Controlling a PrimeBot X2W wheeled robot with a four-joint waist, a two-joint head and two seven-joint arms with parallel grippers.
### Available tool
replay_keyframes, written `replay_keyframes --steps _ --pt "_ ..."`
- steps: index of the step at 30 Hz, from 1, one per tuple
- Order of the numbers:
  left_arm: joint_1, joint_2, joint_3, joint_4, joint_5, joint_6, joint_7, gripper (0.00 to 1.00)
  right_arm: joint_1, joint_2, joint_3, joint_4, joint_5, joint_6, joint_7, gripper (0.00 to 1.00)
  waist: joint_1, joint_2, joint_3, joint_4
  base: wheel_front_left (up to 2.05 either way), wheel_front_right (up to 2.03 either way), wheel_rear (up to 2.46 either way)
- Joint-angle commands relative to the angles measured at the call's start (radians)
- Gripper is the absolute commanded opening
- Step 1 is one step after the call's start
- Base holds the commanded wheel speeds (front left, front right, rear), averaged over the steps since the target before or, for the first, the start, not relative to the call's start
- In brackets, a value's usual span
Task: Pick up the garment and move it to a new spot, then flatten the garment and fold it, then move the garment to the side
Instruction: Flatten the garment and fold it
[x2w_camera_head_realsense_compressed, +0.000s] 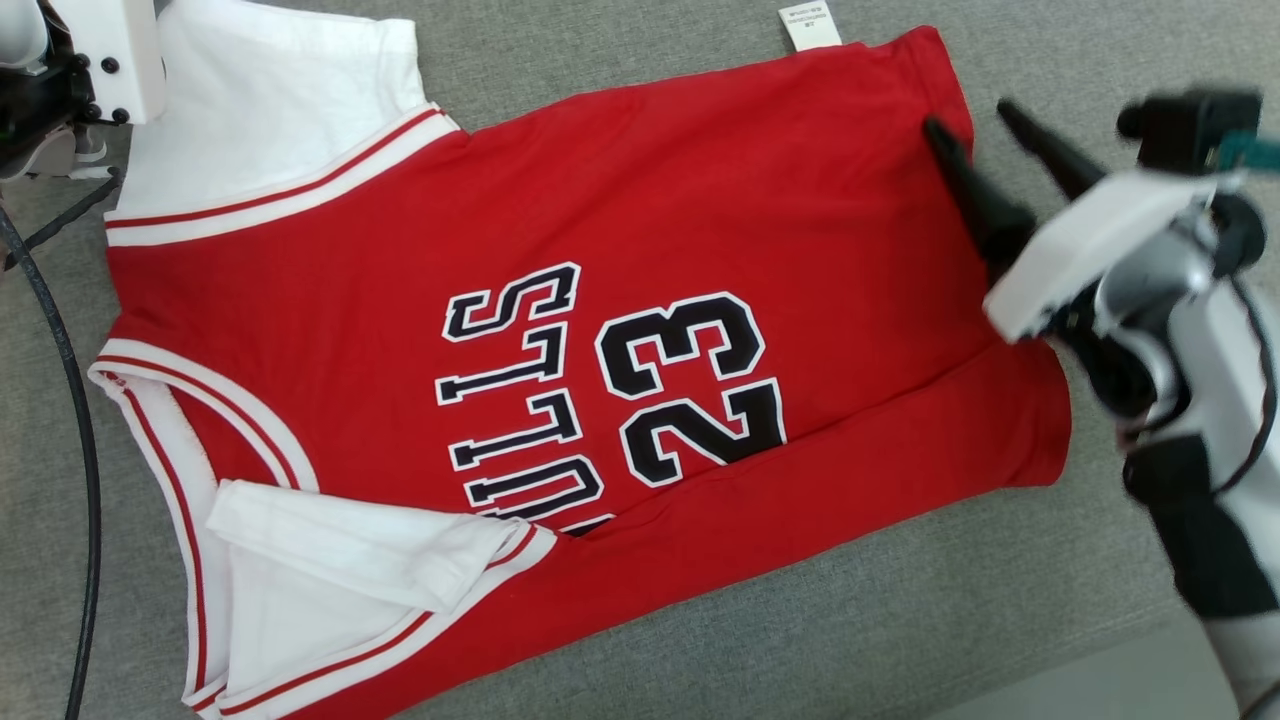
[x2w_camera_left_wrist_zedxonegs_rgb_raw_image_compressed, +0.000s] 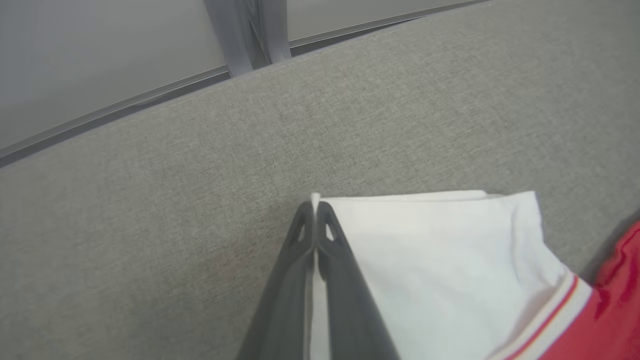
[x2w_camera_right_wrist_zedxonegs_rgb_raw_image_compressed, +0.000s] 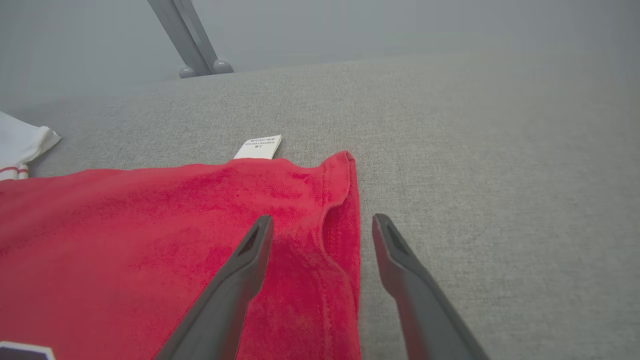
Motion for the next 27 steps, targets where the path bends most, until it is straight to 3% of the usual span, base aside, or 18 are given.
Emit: replay_keyframes --steps 1,3,7,18,19,21,22,23,24,27 --pt "0.009 0.002 0.003 -0.007 -0.008 -0.004 -0.001 0.00 -0.046 0.002 -0.014 0.015 0.000 0.000 0.052 1.00 0.0000 0.0000 0.000 0.006 0.00 0.00 0.00" --pt "0.015 0.008 0.004 -0.021 -0.014 -0.009 0.000 0.00 -0.141 0.007 -0.041 0.068 -0.011 0.000 0.201 1.00 0.0000 0.0000 0.001 0.013 0.00 0.00 0.00" --pt "0.020 0.018 0.001 -0.041 -0.016 -0.010 0.005 0.00 -0.251 0.032 -0.062 0.155 -0.065 0.000 0.368 1.00 0.0000 0.0000 0.004 0.015 0.00 0.00 0.00" --pt "0.011 0.014 -0.018 -0.093 -0.011 -0.001 0.024 0.00 -0.414 0.097 -0.110 0.348 -0.159 0.000 0.512 0.98 0.0000 0.0000 0.024 0.042 0.00 0.00 0.00" --pt "0.009 0.012 -0.020 -0.097 -0.010 -0.001 0.025 0.00 -0.422 0.101 -0.111 0.363 -0.164 0.000 0.517 0.93 0.0000 0.0000 0.025 0.045 0.00 0.00 0.00" --pt "0.007 0.009 -0.022 -0.105 -0.010 0.002 0.028 0.00 -0.437 0.108 -0.113 0.390 -0.173 0.000 0.518 0.70 0.0000 0.0000 0.028 0.051 0.00 0.00 0.00" --pt "0.006 0.007 -0.024 -0.108 -0.011 0.003 0.028 0.00 -0.443 0.108 -0.113 0.400 -0.177 0.000 0.513 0.44 0.0000 0.0000 0.029 0.054 0.00 0.00 0.00" --pt "0.005 0.006 -0.025 -0.110 -0.011 0.003 0.029 0.00 -0.446 0.109 -0.112 0.409 -0.179 0.000 0.510 0.11 0.0000 0.0000 0.029 0.056 0.00 0.00 0.00" --pt "0.005 0.005 -0.026 -0.113 -0.012 0.003 0.029 0.00 -0.450 0.110 -0.110 0.417 -0.182 0.000 0.505 0.00 0.0000 0.0000 0.030 0.058 0.00 0.00 0.00" --pt "-0.003 0.009 -0.023 -0.127 -0.005 0.003 0.005 0.00 -0.464 0.103 -0.111 0.431 -0.189 0.000 0.475 0.00 0.0000 0.0000 0.032 0.065 0.00 0.00 0.00"
